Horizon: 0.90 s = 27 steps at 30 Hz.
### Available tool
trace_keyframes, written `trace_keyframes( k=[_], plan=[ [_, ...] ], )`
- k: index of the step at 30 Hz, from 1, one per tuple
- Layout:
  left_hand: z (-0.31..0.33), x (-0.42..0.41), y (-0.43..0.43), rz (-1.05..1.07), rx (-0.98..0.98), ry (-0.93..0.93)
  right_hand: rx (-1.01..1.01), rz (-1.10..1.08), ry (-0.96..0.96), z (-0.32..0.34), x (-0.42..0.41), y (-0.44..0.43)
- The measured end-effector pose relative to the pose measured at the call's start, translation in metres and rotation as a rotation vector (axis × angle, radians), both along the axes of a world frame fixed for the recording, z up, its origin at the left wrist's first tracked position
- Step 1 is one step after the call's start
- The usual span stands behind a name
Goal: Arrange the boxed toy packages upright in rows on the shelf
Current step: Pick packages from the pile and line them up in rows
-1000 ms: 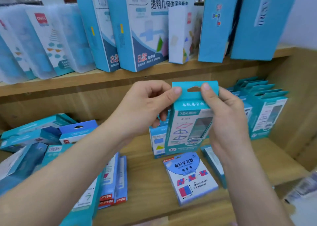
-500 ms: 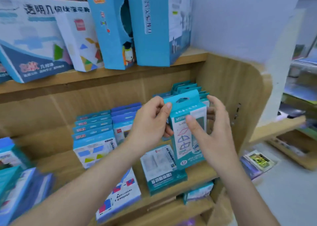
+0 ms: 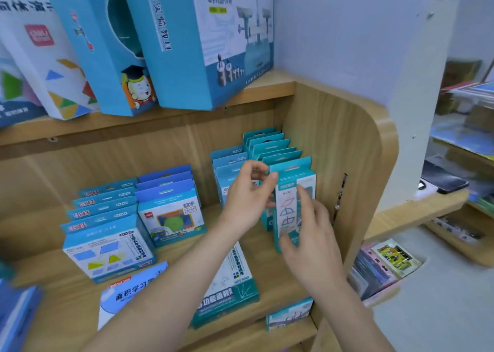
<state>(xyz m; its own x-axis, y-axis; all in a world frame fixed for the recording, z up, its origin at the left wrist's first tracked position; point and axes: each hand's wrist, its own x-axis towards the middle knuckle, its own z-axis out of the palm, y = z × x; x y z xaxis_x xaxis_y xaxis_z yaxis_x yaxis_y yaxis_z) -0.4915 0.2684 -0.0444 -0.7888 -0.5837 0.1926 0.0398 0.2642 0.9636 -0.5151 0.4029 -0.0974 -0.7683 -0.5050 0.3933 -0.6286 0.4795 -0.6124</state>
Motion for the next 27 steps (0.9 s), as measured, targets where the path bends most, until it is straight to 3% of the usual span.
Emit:
trace_keyframes(
  k=[5, 11, 18, 27],
  plan=[
    [-0.022, 0.001, -0.001, 0.005, -0.222, -0.181, 0.018, -0.014, 0.076, 0.009, -0.012, -0.009],
    [-0.036, -0.009, -0.002, 0.142, -0.48, -0.156, 0.165, -0.022, 0.133, 0.017, -0.022, -0.02],
    [-0.039, -0.007, -0.003, 0.144, -0.739, -0.165, 0.214, -0.031, 0.151, 0.022, -0.027, -0.018],
    [-0.019, 0.063, -0.022, 0.251, -0.633, -0.183, 0.055, 0.074, 0.187, 0.024, -0.02, 0.001]
  ],
)
